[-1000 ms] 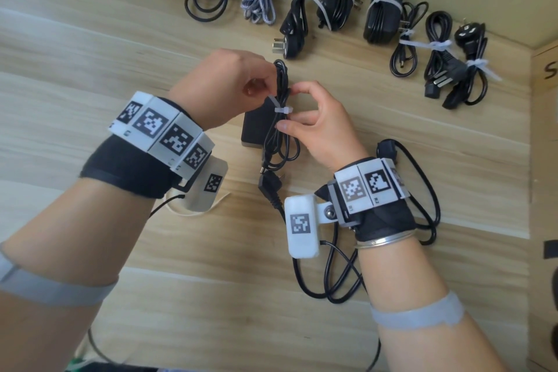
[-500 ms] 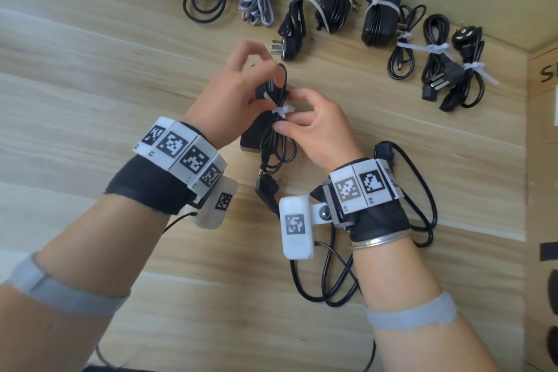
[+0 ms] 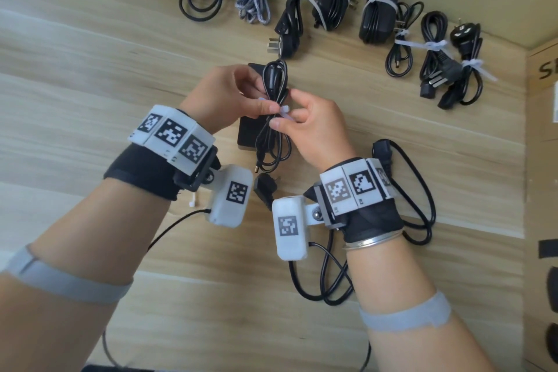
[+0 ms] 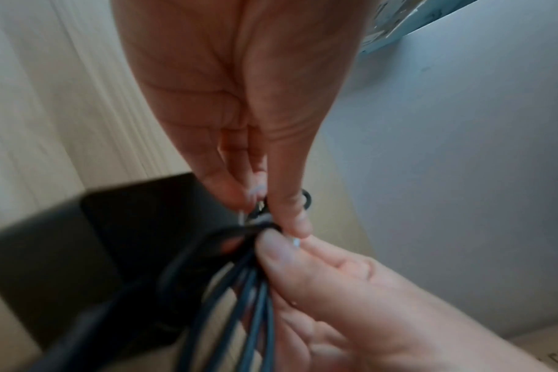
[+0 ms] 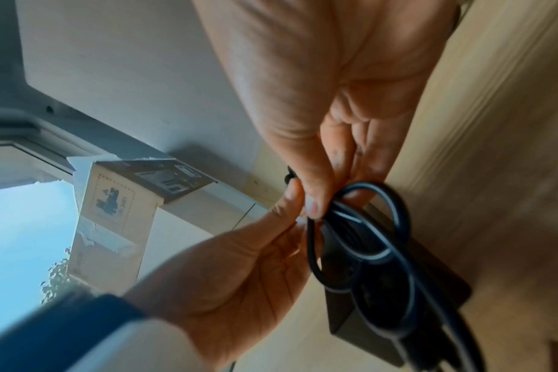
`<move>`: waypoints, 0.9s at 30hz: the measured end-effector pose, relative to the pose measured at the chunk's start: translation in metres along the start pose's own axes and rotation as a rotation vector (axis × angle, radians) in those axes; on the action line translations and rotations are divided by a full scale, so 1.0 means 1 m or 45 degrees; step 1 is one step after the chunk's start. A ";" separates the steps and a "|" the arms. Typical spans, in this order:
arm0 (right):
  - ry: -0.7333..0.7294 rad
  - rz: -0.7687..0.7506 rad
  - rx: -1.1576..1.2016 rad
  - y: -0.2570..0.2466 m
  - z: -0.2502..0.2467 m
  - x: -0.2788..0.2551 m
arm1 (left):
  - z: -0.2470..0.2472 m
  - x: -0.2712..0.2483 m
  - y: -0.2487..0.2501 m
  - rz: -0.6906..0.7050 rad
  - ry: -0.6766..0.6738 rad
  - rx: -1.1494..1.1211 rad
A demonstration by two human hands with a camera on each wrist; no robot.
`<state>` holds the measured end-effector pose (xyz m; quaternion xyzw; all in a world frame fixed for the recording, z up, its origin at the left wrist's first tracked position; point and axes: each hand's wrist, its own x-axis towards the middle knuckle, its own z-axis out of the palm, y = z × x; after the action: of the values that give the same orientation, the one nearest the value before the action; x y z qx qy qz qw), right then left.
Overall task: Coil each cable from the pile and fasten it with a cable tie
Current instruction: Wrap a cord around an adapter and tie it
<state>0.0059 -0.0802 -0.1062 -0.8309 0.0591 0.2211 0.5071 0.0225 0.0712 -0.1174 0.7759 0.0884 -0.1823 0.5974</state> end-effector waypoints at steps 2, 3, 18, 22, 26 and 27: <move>0.044 0.011 -0.061 -0.001 -0.001 0.000 | 0.004 0.001 -0.001 -0.003 0.012 0.075; 0.067 0.023 -0.060 -0.001 -0.001 0.000 | 0.005 0.001 0.000 0.006 0.014 0.106; 0.099 -0.035 -0.198 0.002 -0.020 -0.007 | 0.017 -0.002 0.006 -0.050 -0.058 -0.082; 0.073 0.045 -0.189 0.010 -0.029 -0.014 | 0.016 0.001 0.006 -0.033 0.019 -0.083; 0.080 0.034 -0.227 0.017 -0.027 -0.014 | 0.015 0.004 0.003 -0.046 0.101 -0.084; 0.080 0.015 -0.241 0.017 -0.027 -0.013 | 0.014 0.005 0.002 -0.055 0.114 -0.073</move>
<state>-0.0024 -0.1133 -0.1042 -0.8813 0.0586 0.2024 0.4229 0.0251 0.0569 -0.1203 0.7638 0.1370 -0.1577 0.6107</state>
